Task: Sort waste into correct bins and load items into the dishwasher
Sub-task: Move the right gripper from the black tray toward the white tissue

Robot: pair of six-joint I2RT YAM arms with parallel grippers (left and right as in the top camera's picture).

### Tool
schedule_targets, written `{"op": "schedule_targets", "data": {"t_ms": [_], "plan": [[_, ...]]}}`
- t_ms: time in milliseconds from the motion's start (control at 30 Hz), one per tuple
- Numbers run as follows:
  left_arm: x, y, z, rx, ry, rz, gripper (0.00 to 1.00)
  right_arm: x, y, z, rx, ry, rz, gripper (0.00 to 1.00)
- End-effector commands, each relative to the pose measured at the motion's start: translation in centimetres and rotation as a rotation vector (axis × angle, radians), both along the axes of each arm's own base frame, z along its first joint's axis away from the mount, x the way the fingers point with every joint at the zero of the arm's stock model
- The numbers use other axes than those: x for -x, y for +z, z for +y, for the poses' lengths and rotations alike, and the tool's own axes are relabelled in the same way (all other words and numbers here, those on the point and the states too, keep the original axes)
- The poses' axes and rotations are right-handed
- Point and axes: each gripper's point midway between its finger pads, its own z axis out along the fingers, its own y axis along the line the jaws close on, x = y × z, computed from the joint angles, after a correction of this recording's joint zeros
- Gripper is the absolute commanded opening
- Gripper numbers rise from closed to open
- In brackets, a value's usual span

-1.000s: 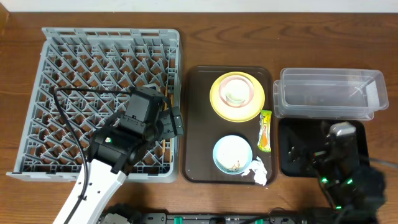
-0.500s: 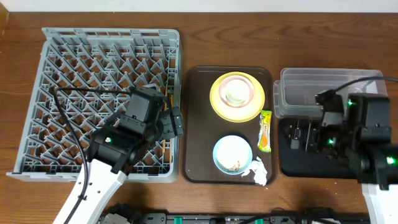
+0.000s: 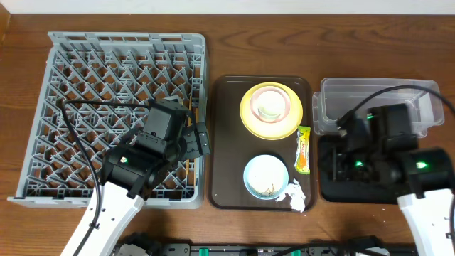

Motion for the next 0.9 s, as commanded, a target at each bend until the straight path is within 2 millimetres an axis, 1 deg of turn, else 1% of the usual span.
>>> {"op": "schedule_targets", "data": {"t_ms": [0, 33, 67, 167, 200, 233, 333, 400, 467, 533, 567, 700, 733, 767, 800, 867], "plan": [[-0.2, 0.2, 0.3, -0.008, 0.012, -0.006, 0.92, 1.0, -3.0, 0.4, 0.074, -0.067, 0.074, 0.12], [-0.2, 0.2, 0.3, -0.008, 0.012, -0.006, 0.92, 1.2, -3.7, 0.7, 0.088, -0.069, 0.079, 0.12], [-0.2, 0.2, 0.3, -0.008, 0.012, -0.006, 0.92, 1.5, -5.5, 1.2, 0.134, -0.086, 0.084, 0.12], [-0.2, 0.2, 0.3, -0.008, 0.012, -0.006, 0.92, 2.2, -7.9, 1.0, 0.227, -0.149, 0.081, 0.13], [-0.2, 0.2, 0.3, -0.008, 0.012, -0.006, 0.92, 2.5, -8.4, 1.0, 0.242, -0.162, 0.083, 0.13], [-0.2, 0.2, 0.3, -0.008, 0.012, -0.006, 0.92, 2.8, -8.9, 1.3, 0.244, -0.170, 0.089, 0.14], [-0.2, 0.2, 0.3, -0.008, 0.012, -0.006, 0.92, 3.9, -10.2, 2.1, 0.250, -0.158, 0.104, 0.24], [-0.2, 0.2, 0.3, -0.008, 0.012, -0.006, 0.92, 4.7, -11.0, 2.1, 0.266, -0.172, 0.125, 0.35], [-0.2, 0.2, 0.3, -0.008, 0.012, -0.006, 0.92, 5.2, -11.7, 2.1, 0.272, -0.166, 0.134, 0.38], [-0.2, 0.2, 0.3, -0.008, 0.012, -0.006, 0.92, 5.4, -12.4, 2.0, 0.275, -0.161, 0.136, 0.38], [-0.2, 0.2, 0.3, -0.008, 0.012, -0.006, 0.92, 5.4, -12.7, 2.0, 0.275, -0.162, 0.135, 0.38], [-0.2, 0.2, 0.3, -0.008, 0.012, -0.006, 0.92, 5.3, -13.9, 2.0, 0.266, -0.165, 0.122, 0.44], [-0.2, 0.2, 0.3, -0.008, 0.012, -0.006, 0.92, 5.3, -14.2, 2.1, 0.263, -0.165, 0.119, 0.44], [-0.2, 0.2, 0.3, -0.008, 0.012, -0.005, 0.92, 5.3, -14.4, 2.1, 0.259, -0.166, 0.117, 0.41], [-0.2, 0.2, 0.3, -0.008, 0.012, -0.006, 0.92, 5.3, -14.5, 2.1, 0.254, -0.173, 0.122, 0.34], [-0.2, 0.2, 0.3, -0.008, 0.012, -0.006, 0.92, 5.5, -14.6, 2.4, 0.242, -0.171, 0.132, 0.17]]}}
